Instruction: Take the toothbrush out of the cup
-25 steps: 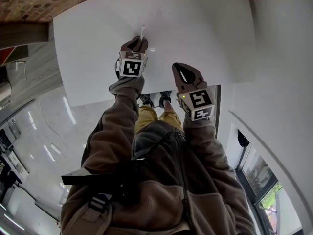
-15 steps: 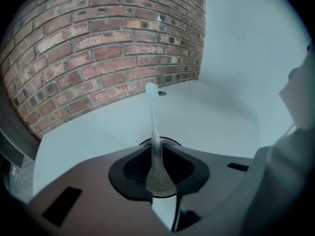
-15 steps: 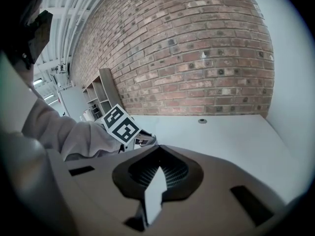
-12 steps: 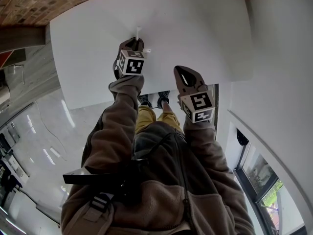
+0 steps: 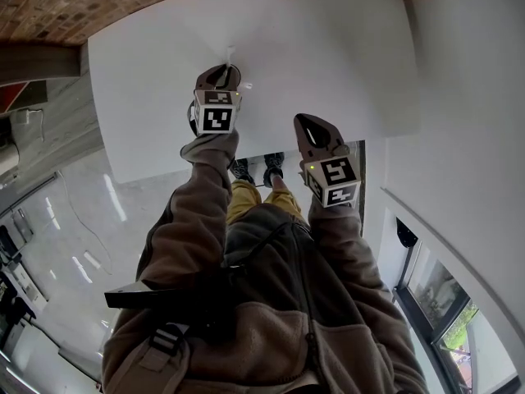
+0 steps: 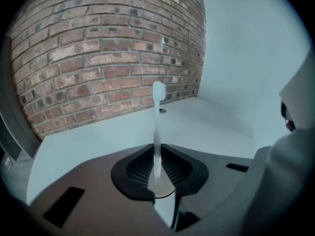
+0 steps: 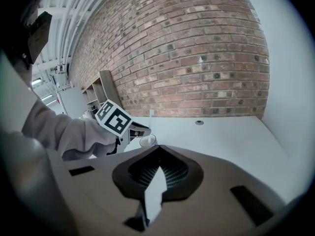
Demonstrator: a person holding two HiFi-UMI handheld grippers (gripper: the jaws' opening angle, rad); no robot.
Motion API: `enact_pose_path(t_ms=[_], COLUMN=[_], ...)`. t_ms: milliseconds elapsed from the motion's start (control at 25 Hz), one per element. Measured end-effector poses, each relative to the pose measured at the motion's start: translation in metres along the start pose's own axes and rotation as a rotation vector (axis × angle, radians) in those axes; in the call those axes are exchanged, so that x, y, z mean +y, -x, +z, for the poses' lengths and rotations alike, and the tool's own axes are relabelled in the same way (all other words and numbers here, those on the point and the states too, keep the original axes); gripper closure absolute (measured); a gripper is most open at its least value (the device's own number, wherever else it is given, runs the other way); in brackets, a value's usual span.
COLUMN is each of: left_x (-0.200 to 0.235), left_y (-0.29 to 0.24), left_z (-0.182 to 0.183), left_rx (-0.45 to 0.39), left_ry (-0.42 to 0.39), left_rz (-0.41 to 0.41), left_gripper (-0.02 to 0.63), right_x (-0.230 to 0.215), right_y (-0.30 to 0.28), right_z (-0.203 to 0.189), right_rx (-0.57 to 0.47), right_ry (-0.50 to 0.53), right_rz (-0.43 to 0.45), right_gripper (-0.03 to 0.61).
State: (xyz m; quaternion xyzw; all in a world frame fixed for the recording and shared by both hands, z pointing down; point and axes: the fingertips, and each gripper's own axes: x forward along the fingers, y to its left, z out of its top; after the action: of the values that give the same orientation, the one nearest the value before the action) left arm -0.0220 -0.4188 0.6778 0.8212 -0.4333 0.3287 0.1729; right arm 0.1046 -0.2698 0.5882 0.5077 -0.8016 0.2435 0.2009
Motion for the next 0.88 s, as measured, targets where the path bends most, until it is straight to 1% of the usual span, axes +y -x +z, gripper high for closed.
enact_pose_path(t_ms=[200,440,560,760,880], left_x=[0.0,0.002,0.008,0.012,0.008], left_y=[0.053,0.14,0.185,0.249,0.282], left_z=[0.041,0.106,0.133,0.172,0.193], left_rx=[-0.174,-0.388,-0.463,-0.574,-0.638], left_ry=[0.04,0.067,0.07,0.07,0.06], left_rz=[-0.014,0.001,0.023,0.038,0.048], left_gripper=[0.561,0.563,0.563,0.563,0.563], right_x=[0.011,0.035,0.053,0.089,0.107], right_y=[0.001,0.01,0.018,0.038,0.056], right_z=[0.033,0.089,0.128,0.205,0.241], right_rx=[-0.08,-0.193,-0.263,-0.418,-0.505], right_ry=[0.007,0.051,0.077,0.182,0.232], right_rz=[-0.005,0.012,0.005,0.012,0.017], right_gripper=[0.577,0.577,0.577,0.577,0.577])
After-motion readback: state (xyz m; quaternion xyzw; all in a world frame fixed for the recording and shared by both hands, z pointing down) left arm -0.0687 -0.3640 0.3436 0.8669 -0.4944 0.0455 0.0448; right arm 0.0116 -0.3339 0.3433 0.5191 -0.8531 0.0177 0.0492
